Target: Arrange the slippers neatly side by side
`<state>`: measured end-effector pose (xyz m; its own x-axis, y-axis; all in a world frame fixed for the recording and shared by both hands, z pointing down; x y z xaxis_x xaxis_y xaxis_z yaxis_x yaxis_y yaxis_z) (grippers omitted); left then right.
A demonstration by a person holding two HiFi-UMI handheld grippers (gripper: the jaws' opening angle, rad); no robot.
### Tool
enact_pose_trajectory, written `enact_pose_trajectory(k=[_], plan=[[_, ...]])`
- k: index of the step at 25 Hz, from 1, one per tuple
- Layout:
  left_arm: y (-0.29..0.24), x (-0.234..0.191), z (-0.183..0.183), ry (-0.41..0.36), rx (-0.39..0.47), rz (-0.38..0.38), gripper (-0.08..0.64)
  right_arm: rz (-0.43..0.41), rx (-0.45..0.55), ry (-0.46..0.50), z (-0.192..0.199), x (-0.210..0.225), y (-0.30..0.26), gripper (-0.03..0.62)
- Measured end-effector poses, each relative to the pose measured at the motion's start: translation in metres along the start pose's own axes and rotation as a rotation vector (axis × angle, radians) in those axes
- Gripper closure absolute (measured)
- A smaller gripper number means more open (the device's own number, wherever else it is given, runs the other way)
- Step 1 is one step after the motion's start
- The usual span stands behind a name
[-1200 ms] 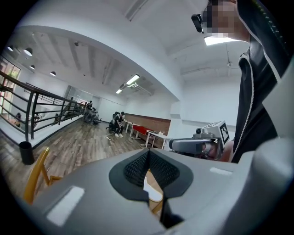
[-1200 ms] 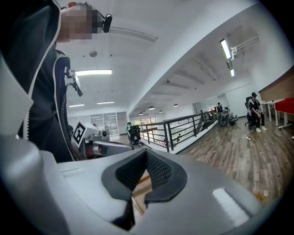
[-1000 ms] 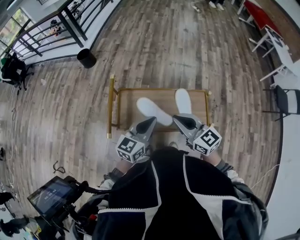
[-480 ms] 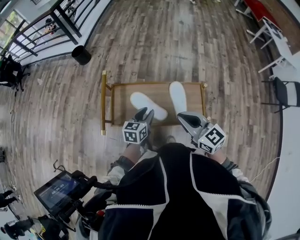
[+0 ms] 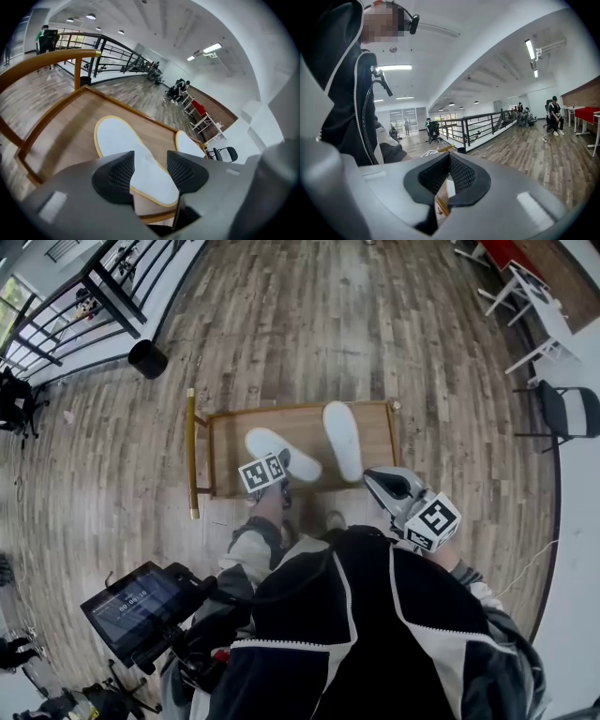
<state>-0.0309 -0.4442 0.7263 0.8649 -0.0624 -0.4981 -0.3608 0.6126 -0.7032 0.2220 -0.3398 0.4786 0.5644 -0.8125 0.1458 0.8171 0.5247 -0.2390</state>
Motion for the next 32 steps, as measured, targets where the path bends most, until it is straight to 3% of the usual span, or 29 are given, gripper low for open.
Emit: enact_pose_trajectory(k=[8,13,16,20,26,32], plan=[[-0.043,0.002,0.000,0.111,-0.025,-0.039,0.336,0.082,-0.013,-0.017,0.010,0.010,0.030,0.588],[-0.055,-0.006,0.004,0.138,-0.064,-0.071,0.399,0.123,-0.013,-0.034,0.015,0.012,0.043,0.588],[-0.056,-0.013,0.005,0.135,-0.075,-0.104,0.511,0.132,-0.011,-0.036,0.015,0.012,0.045,0.588],[-0.054,-0.014,0.004,0.123,-0.064,-0.105,0.528,0.128,-0.005,-0.037,0.017,0.013,0.046,0.588],[-0.040,0.000,0.001,0.028,-0.053,-0.059,0.529,0.099,0.005,-0.043,0.014,0.013,0.040,0.588],[0.002,0.024,-0.022,-0.213,0.017,0.000,0.531,-0.009,0.021,-0.049,0.007,0.015,0.005,0.588]])
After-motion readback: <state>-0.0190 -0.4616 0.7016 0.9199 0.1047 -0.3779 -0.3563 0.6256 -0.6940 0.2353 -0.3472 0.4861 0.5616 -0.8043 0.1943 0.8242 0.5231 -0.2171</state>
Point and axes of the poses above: the fingertips, and each gripper's own axes: y backward along the fingers, x to its right, z out of its underside, the point moved 5 cm from there along y, backward along the fingers
